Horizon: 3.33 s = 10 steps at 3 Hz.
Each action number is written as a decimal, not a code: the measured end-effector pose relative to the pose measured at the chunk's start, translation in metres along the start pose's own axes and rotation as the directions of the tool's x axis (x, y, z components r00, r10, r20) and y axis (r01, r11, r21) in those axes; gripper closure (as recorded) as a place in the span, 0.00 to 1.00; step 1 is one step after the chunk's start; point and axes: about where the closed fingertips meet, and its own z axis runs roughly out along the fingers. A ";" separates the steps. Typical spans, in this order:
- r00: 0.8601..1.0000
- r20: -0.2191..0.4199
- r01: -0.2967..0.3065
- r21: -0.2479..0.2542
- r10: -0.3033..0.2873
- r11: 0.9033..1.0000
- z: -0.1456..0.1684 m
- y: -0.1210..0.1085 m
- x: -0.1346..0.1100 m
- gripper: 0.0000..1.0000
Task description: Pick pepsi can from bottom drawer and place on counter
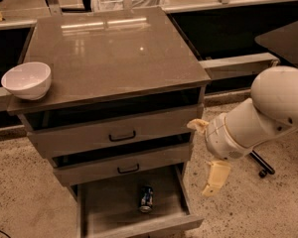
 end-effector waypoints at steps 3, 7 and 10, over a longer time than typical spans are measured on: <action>0.950 0.153 0.249 0.155 -0.272 0.956 0.067 -0.003 0.029 0.00; 0.859 0.379 0.333 0.096 -0.344 0.938 0.311 -0.014 0.044 0.00; 0.835 0.528 0.242 -0.095 -0.158 0.966 0.412 -0.001 0.080 0.00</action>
Offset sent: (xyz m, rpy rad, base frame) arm -0.0010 0.0207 -0.1531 0.2403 -0.2924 0.2416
